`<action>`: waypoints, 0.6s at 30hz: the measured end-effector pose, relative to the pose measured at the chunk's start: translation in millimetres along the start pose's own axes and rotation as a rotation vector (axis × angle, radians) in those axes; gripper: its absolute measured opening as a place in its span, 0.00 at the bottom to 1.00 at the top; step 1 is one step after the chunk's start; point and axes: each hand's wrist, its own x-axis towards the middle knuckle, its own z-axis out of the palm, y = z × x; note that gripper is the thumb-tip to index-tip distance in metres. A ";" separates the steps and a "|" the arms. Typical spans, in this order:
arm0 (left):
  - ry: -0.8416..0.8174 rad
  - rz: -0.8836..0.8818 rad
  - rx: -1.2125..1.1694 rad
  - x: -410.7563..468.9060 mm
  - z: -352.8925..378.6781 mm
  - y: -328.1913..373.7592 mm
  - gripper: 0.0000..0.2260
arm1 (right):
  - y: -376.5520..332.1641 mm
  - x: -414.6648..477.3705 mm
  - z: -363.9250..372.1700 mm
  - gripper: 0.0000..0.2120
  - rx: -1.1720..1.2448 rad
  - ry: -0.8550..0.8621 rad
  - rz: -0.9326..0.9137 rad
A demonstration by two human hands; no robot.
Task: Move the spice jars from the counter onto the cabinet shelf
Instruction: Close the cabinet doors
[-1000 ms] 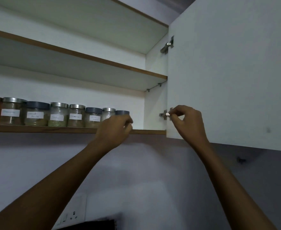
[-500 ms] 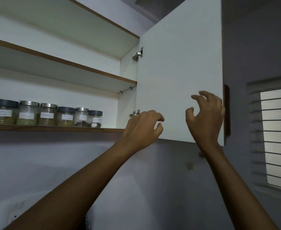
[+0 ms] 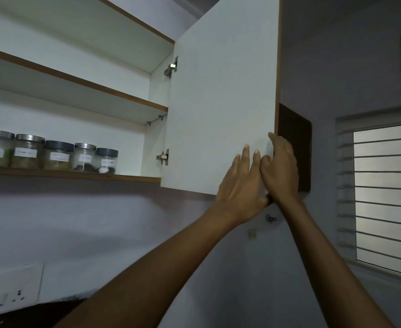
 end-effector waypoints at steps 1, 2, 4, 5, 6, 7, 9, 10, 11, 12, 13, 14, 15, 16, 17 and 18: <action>-0.026 -0.030 -0.015 2.7 7.9 3.9 0.40 | 4.5 0.0 -0.3 0.24 0.009 0.009 0.006; -0.043 -0.057 -0.034 5.5 15.6 6.8 0.41 | 8.8 0.3 -0.7 0.24 0.018 0.008 0.017; -0.045 -0.101 -0.065 9.6 29.2 10.3 0.41 | 14.5 0.2 -1.1 0.26 0.034 -0.020 0.042; -0.040 -0.121 -0.077 11.0 34.9 11.2 0.41 | 16.4 -0.3 -1.2 0.26 0.032 -0.037 0.053; -0.040 -0.141 -0.092 11.9 39.8 11.9 0.40 | 17.8 -0.8 -1.1 0.27 0.024 -0.046 0.056; -0.046 -0.159 -0.116 11.8 43.5 12.6 0.40 | 18.5 -1.2 -1.1 0.27 0.012 -0.051 0.055; -0.055 -0.193 -0.173 9.2 47.7 14.5 0.40 | 17.9 -2.0 -1.7 0.28 -0.001 -0.062 0.048; -0.045 -0.204 -0.189 7.1 48.5 14.5 0.39 | 16.9 -2.5 -2.3 0.28 0.002 -0.067 0.039; -0.028 -0.207 -0.195 4.6 48.3 14.4 0.39 | 15.2 -3.2 -2.8 0.28 0.006 -0.070 0.030; -0.012 -0.204 -0.195 2.4 47.1 13.4 0.38 | 12.8 -4.2 -3.1 0.28 0.008 -0.069 0.018; 0.001 -0.198 -0.195 -0.1 45.0 12.3 0.37 | 9.8 -5.7 -3.7 0.28 0.004 -0.068 0.007; 0.007 -0.190 -0.193 -2.5 42.1 10.8 0.36 | 6.2 -7.6 -4.2 0.28 -0.001 -0.066 -0.003; 0.007 -0.182 -0.186 -4.8 38.6 9.3 0.36 | 2.2 -9.6 -4.9 0.28 -0.006 -0.063 -0.014; 0.005 -0.176 -0.177 -7.2 34.4 7.7 0.36 | -2.0 -11.6 -5.3 0.28 -0.008 -0.062 -0.026; 0.002 -0.170 -0.169 -9.9 30.1 6.1 0.36 | -6.4 -13.3 -5.4 0.28 -0.010 -0.064 -0.036; 0.002 -0.165 -0.164 -12.4 26.6 4.8 0.36 | -10.3 -14.8 -5.5 0.28 -0.012 -0.068 -0.044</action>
